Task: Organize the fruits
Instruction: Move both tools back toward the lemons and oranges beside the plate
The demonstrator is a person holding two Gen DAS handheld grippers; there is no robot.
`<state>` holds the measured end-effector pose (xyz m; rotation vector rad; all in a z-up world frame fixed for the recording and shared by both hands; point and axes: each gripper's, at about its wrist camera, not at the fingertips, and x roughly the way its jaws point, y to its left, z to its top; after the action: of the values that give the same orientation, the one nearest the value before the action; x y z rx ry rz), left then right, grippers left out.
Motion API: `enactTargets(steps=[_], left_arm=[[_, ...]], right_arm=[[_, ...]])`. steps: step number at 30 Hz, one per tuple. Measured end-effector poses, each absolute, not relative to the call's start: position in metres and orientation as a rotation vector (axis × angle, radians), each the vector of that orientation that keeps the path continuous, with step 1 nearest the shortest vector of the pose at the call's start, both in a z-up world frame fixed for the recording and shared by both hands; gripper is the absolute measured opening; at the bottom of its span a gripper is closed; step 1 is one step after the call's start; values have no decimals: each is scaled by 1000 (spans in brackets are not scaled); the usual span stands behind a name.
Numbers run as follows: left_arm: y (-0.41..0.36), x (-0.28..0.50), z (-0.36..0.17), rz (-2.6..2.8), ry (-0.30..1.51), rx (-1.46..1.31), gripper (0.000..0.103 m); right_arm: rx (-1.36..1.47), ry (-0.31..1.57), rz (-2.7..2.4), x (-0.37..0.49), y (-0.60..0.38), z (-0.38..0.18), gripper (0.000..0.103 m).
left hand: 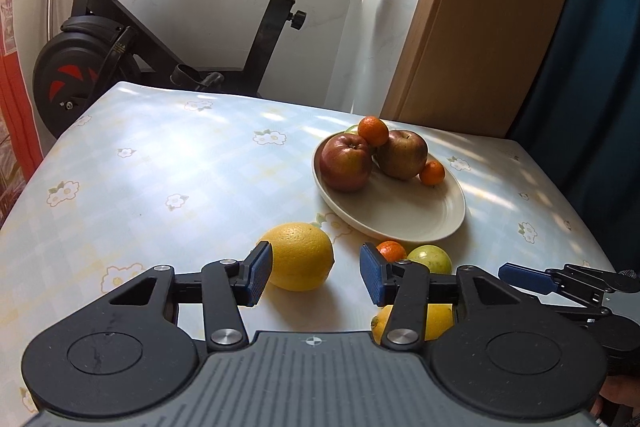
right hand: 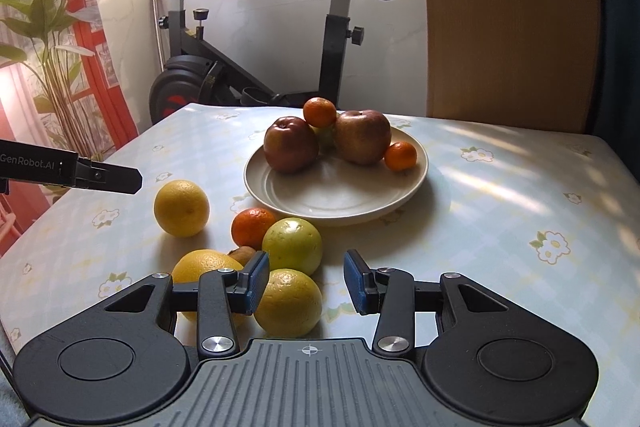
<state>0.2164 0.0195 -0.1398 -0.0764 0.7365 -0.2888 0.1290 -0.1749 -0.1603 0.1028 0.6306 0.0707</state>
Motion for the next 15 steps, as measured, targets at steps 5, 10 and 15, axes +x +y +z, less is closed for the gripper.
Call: enactTargets(steps=[5, 10, 15], left_arm=[[28, 212, -147, -280, 751, -102, 51], [29, 212, -156, -351, 785, -136, 47], [26, 209, -165, -416, 791, -154, 40]], right_arm=[[73, 643, 68, 128, -170, -162, 38], [48, 665, 92, 124, -161, -164, 38], [54, 691, 91, 118, -158, -167, 38]])
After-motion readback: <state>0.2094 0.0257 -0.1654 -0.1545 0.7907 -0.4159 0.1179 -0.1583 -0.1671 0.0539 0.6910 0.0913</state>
